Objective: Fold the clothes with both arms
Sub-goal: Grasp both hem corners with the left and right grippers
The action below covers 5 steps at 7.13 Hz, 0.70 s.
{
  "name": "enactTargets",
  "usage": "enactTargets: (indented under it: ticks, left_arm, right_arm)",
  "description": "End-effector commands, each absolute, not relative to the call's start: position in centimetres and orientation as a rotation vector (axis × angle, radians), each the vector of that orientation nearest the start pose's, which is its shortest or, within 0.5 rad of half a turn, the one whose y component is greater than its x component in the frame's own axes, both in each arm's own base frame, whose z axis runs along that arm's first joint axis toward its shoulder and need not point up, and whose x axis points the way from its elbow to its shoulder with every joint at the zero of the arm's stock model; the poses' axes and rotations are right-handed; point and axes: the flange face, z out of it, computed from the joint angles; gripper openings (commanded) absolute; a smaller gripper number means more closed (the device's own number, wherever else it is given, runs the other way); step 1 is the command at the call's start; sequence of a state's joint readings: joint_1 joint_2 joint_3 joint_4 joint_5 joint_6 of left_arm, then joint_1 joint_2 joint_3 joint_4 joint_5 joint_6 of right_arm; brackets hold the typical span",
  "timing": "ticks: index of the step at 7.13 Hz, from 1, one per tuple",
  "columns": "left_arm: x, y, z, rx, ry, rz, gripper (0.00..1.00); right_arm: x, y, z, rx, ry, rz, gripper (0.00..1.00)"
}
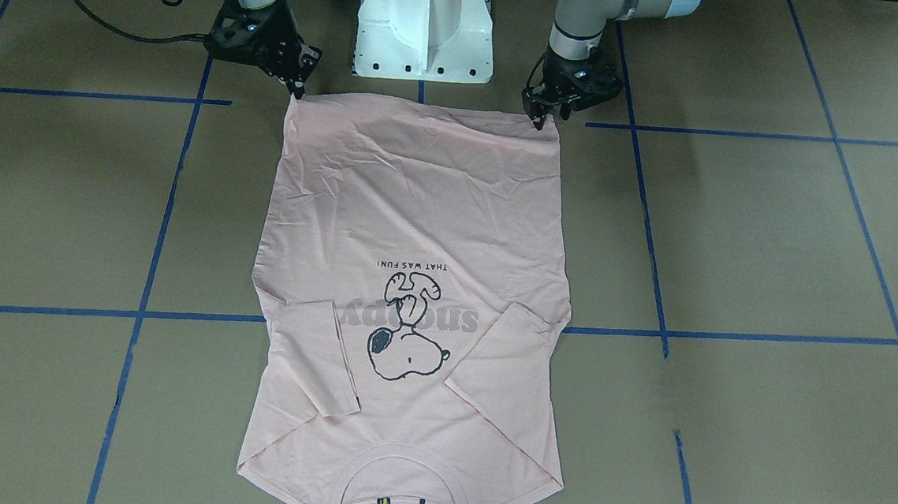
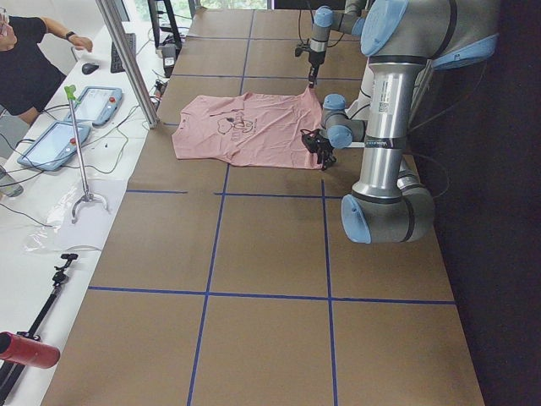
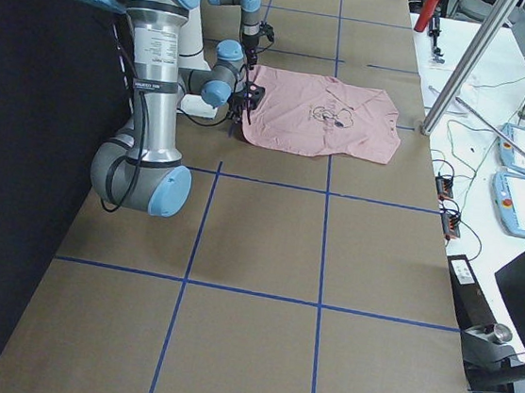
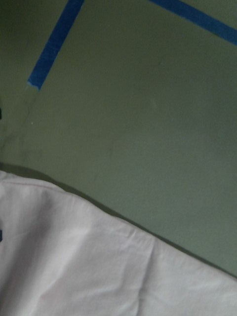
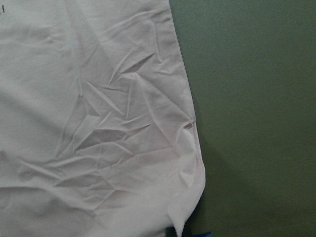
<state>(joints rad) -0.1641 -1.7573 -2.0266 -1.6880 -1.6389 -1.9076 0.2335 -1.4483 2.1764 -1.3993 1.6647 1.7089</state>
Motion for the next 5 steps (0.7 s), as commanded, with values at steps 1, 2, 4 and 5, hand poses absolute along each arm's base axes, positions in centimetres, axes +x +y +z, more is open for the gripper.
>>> enactTargets:
  ticks: [1,2,4,5]
  left_arm:
    - [50.7,-21.0,34.7,-0.134,0.76,-0.446,0.03]
    - [50.6,-20.9,34.5,-0.135,0.763,-0.446,0.0]
    - [50.2,-20.9,33.9,-0.135,0.777,-0.442,0.0]
    - [49.1,-20.9,32.8,-0.13,0.793,-0.431,0.0]
  right_arm:
    - [-44.2,-23.3,30.8,-0.046,-0.901,0.305,0.0]
    - [-44.2,-23.4,30.8,-0.045,-0.901,0.306,0.0]
    - [-44.1,-23.4,30.9,-0.049,-0.899,0.306,0.0]
    - [-43.5,-23.9,31.1,-0.066,-0.899,0.311,0.0]
